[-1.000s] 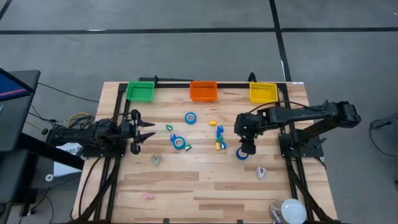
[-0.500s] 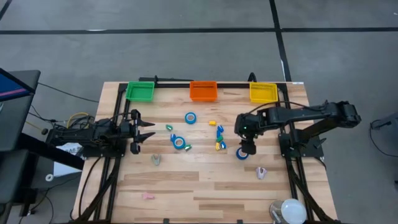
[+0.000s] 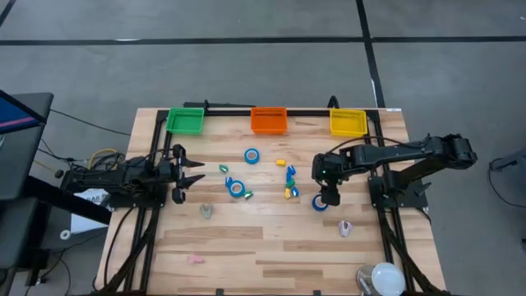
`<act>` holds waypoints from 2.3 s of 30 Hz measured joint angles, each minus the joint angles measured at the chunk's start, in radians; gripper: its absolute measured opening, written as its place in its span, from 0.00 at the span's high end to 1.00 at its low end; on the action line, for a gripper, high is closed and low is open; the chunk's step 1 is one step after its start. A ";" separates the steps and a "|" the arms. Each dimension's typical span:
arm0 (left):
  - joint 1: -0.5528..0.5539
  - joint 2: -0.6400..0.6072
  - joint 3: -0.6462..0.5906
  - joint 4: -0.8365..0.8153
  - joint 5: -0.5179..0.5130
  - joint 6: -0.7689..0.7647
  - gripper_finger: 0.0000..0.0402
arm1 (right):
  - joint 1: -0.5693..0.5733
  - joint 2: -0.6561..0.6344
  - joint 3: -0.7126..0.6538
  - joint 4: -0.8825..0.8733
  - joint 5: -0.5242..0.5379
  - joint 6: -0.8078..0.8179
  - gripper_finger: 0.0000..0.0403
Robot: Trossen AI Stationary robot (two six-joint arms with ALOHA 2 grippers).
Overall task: Pick and place Stapler, Stapler remover, tape
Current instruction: Put the dark blue tape into the yellow bin
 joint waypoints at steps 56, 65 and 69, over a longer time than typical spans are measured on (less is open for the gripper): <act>0.000 0.000 0.000 0.007 0.000 0.000 0.58 | 0.050 0.321 0.001 0.068 -0.034 -0.293 0.42; 0.000 0.000 0.000 0.007 0.000 0.000 0.58 | 0.050 0.330 0.001 0.080 -0.035 -0.293 0.58; 0.000 0.000 0.000 0.006 0.000 0.000 0.58 | 0.050 0.330 0.001 0.079 -0.037 -0.293 0.69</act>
